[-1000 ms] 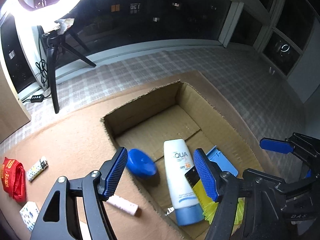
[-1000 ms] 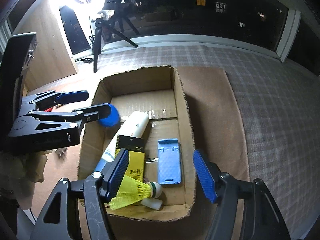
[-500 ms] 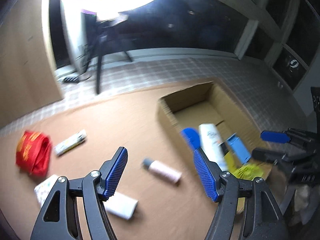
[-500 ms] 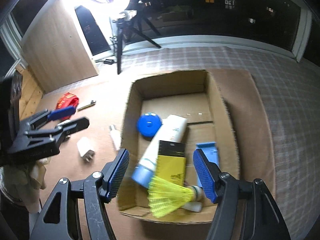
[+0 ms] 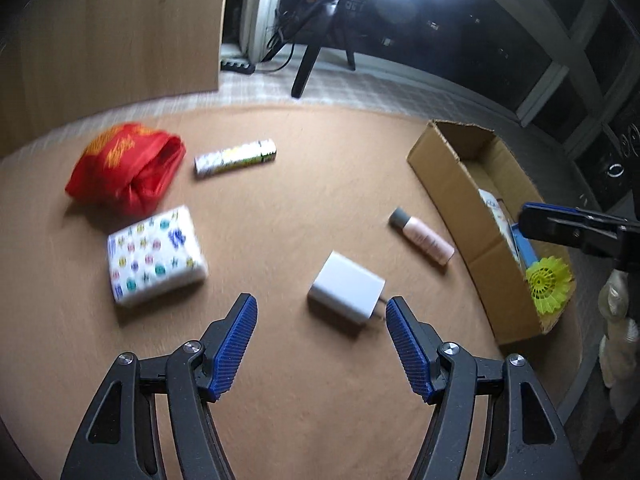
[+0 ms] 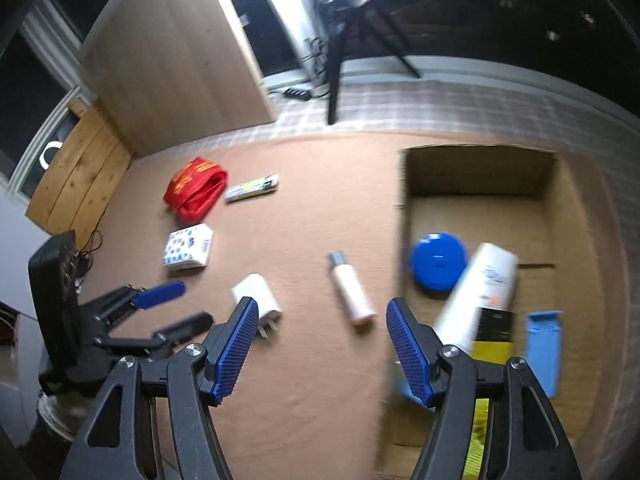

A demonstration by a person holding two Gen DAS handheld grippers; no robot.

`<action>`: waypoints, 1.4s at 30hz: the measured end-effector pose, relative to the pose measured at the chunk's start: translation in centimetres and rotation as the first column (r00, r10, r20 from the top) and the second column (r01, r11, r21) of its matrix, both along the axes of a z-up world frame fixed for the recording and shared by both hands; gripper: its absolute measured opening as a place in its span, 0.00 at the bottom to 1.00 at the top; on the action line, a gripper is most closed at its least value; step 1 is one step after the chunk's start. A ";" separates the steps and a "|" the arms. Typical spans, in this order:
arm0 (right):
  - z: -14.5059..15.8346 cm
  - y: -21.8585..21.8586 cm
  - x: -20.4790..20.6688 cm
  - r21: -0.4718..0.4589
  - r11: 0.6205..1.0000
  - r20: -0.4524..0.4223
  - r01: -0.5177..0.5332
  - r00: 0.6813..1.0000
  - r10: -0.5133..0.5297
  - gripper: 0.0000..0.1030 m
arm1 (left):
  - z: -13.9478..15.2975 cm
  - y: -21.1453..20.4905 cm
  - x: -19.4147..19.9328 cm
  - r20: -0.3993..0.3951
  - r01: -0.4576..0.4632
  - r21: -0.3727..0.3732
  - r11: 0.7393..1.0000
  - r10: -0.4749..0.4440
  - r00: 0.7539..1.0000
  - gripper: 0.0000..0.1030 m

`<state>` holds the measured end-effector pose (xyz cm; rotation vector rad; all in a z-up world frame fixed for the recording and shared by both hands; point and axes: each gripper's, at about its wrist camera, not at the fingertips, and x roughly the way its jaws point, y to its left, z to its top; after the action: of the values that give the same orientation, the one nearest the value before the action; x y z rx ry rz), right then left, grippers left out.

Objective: Organize objects
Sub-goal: 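Grasp the white charger with the right tool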

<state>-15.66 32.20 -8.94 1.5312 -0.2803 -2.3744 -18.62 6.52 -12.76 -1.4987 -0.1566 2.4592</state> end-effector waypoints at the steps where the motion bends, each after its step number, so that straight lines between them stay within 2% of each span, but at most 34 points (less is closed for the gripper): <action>1: -0.3 -0.6 -0.3 -0.008 1.000 0.010 -0.007 1.000 0.007 0.61 | -0.2 0.0 0.2 0.004 0.000 0.009 1.000 0.000 1.000 0.68; 10: -4.0 -4.4 -3.2 -0.094 0.995 0.139 -0.037 0.989 0.050 0.61 | -2.3 0.4 0.4 0.052 -0.002 0.100 0.995 -0.003 0.999 0.58; 15: -6.3 -5.6 -4.1 -0.095 0.995 0.199 -0.038 0.978 0.056 0.61 | -3.1 0.6 0.0 0.077 -0.011 0.149 0.989 0.000 0.997 0.54; 22: -7.9 -6.6 -4.6 -0.101 0.994 0.229 -0.039 0.972 0.062 0.59 | -4.0 0.6 -0.6 0.112 -0.025 0.189 0.982 0.004 0.994 0.52; 27: -8.7 -7.4 -4.8 -0.100 0.994 0.255 -0.055 0.964 0.079 0.44 | -4.6 0.5 -1.0 0.132 -0.036 0.205 0.978 0.008 0.991 0.47; 30: -9.2 -7.7 -4.8 -0.102 0.993 0.270 -0.062 0.959 0.087 0.40 | -4.8 0.4 -1.3 0.133 -0.041 0.215 0.976 0.012 0.991 0.43; 36: -9.3 -7.9 -4.7 -0.119 0.991 0.279 -0.063 0.956 0.094 0.38 | -4.8 0.5 -1.5 0.132 -0.031 0.230 0.973 0.001 0.991 0.33; 42: -9.2 -7.8 -4.3 -0.121 0.991 0.268 -0.051 0.960 0.082 0.36 | -4.6 0.8 -1.6 0.126 -0.025 0.212 0.977 -0.002 0.992 0.32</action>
<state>-19.93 24.41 -18.12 1.7831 -0.4089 -2.0563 -20.27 7.32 -17.35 -1.5604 -0.4399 2.2716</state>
